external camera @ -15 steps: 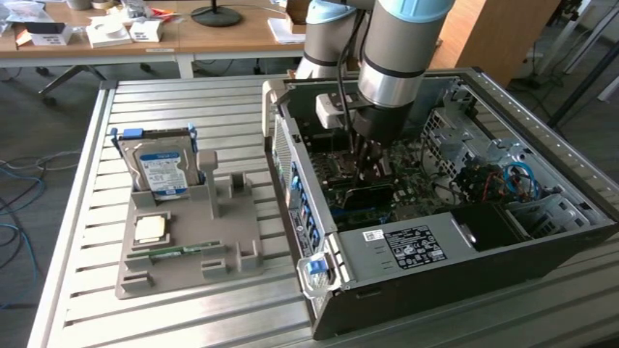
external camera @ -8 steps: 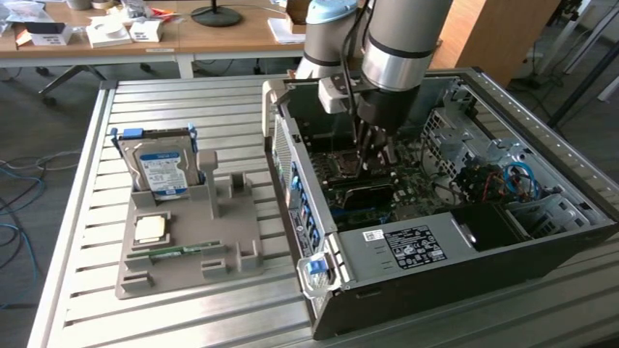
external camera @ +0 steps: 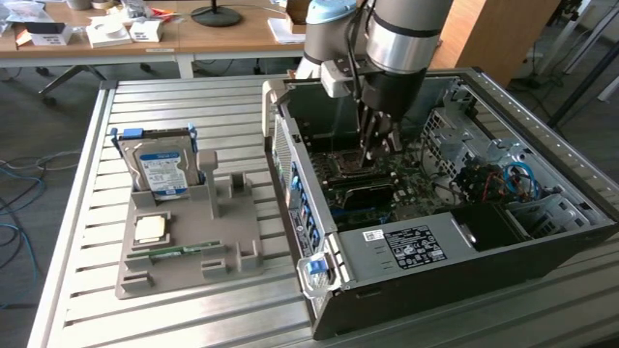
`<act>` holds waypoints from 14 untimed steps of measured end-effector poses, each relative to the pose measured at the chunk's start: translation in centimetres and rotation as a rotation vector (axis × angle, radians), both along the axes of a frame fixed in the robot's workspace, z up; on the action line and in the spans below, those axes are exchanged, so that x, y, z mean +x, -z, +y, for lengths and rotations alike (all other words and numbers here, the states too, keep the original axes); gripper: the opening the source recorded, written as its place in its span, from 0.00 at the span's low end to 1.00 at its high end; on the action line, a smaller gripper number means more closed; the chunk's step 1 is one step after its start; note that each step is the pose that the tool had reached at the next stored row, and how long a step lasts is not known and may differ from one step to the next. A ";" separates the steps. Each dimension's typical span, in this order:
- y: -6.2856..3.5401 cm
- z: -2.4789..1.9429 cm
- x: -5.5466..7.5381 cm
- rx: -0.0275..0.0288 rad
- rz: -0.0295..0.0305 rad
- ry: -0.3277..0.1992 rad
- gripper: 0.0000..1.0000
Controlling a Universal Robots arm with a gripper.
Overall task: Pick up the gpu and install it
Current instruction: 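Press down on the gpu until it lock into place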
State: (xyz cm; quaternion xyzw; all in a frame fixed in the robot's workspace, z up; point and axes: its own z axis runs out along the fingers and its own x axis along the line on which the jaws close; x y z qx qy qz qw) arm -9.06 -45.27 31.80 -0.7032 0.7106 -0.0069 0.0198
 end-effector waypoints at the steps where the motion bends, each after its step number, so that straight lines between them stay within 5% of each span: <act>1: -0.30 0.00 0.0 0.0001 -0.0001 0.000 0.11; 7: -1.72 0.00 0.0 0.0000 0.0000 0.000 0.11; 14: -1.82 0.00 0.0 0.0001 0.0000 0.000 0.11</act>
